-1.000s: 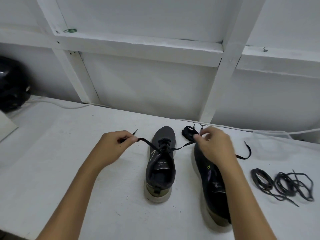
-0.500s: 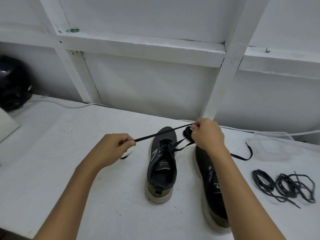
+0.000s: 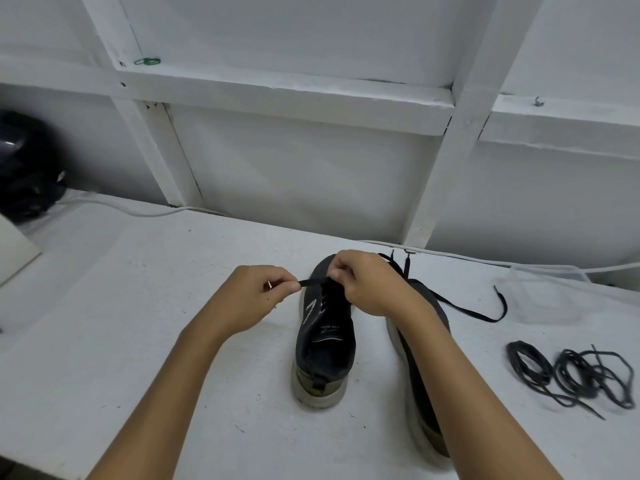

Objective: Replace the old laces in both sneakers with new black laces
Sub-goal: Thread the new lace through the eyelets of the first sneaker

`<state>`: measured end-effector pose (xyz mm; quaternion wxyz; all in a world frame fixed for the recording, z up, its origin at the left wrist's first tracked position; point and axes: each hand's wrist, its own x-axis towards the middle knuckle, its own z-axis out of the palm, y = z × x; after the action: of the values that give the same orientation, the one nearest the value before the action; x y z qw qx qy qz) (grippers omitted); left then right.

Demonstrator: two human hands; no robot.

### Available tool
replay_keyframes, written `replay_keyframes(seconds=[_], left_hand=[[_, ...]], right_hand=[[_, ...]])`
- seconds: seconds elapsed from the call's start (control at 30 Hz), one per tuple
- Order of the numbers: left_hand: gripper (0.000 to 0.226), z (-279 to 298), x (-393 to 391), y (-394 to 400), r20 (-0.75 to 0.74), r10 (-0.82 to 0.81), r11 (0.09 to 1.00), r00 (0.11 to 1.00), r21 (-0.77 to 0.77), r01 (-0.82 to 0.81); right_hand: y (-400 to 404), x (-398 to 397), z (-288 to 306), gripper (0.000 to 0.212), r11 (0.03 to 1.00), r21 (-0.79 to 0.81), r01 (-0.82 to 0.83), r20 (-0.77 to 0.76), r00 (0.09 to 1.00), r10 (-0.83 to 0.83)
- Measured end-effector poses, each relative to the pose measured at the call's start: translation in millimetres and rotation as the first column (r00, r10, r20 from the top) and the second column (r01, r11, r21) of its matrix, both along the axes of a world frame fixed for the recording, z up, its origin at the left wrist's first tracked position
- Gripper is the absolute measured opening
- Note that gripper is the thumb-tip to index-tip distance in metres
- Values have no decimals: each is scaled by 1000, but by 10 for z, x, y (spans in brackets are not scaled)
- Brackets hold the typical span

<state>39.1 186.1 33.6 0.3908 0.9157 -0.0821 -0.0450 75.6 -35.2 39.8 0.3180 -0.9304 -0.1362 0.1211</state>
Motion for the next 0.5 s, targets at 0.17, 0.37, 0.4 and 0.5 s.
replay_keyframes(seconds=[0.17,0.37,0.4,0.5], left_hand=[[14,3,15,-21,-10,-1,1000,1000,-3,0],[13,20,45,-63,6,-21,1000,1000,-17,21],[13,23,47,-70,7,-28,999,1000,-21,28],[12,25,51,-84,0,-28,999,1000,-23,28]], right_hand=[[-28,11,56,15,998,59,5,-54,999,-2],[29,-16,-14,12,985,166,-37,-86,995,52],[41,-18,-29,16,982,179,-58,-84,994,74],[48,5,-53,10,989,134,-69,-74,994,80]])
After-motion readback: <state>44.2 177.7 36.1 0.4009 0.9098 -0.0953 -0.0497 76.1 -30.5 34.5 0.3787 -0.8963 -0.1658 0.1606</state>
